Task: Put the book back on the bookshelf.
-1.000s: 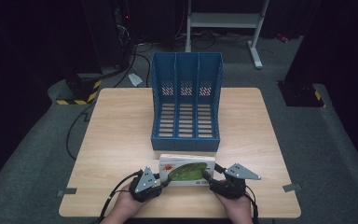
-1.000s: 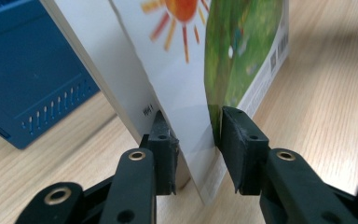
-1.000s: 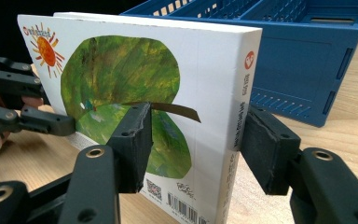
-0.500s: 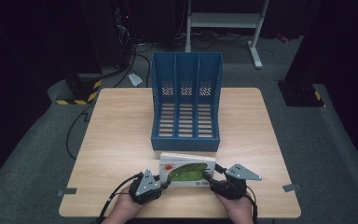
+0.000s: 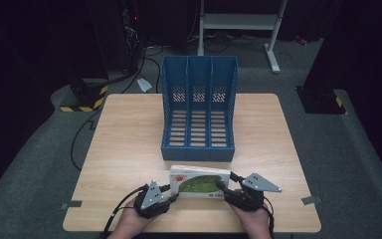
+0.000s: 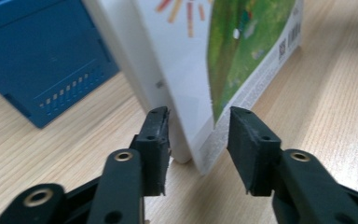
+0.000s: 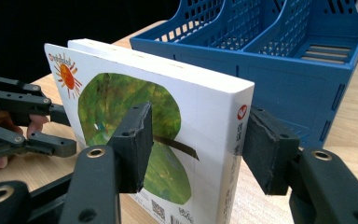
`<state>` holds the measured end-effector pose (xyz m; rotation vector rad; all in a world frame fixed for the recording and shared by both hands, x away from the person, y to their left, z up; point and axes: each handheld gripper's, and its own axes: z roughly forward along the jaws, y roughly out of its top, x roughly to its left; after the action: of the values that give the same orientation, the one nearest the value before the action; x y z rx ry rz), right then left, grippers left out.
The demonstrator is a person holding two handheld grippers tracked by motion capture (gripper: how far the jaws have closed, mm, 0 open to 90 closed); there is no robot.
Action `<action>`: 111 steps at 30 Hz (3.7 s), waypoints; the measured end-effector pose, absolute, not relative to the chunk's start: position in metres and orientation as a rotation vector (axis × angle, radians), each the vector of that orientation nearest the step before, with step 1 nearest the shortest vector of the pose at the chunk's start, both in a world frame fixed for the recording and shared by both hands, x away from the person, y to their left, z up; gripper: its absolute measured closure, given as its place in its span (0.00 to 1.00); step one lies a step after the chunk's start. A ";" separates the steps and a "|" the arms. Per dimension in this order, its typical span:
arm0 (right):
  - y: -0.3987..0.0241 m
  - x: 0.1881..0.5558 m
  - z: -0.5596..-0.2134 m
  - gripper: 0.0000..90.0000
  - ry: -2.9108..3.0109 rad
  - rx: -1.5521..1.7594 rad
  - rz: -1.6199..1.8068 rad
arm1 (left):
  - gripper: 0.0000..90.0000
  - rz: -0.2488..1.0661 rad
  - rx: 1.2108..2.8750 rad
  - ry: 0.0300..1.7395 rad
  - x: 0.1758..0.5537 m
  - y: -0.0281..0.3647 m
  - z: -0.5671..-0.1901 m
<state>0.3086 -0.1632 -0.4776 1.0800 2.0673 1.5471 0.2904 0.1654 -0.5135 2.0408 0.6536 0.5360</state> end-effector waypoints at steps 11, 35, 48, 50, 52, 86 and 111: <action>-0.163 0.307 -0.476 0.52 2.059 1.047 1.554 | 0.38 0.512 1.933 0.762 0.295 0.172 -0.508; -0.151 0.306 -0.486 0.51 2.113 1.044 1.472 | 0.57 0.502 1.933 0.812 0.313 0.150 -0.505; -0.153 0.312 -0.484 0.46 2.062 1.029 1.433 | 0.57 0.606 1.935 0.784 0.327 0.134 -0.508; -0.154 0.311 -0.485 0.46 2.062 1.038 1.434 | 0.57 0.607 1.939 0.778 0.328 0.134 -0.508; -0.155 0.309 -0.485 0.46 2.059 1.050 1.442 | 0.56 0.600 1.938 0.779 0.329 0.133 -0.508; -0.163 0.305 -0.483 0.76 2.137 0.964 1.585 | 0.44 0.573 1.864 0.860 0.328 0.155 -0.504; -0.159 0.287 -0.478 0.81 2.172 0.888 1.542 | 0.39 0.682 1.955 1.236 0.340 0.241 -0.519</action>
<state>0.2871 -0.1590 -0.4784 0.8884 2.1716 1.5421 0.3401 0.2408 -0.5194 1.9547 1.2356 0.6818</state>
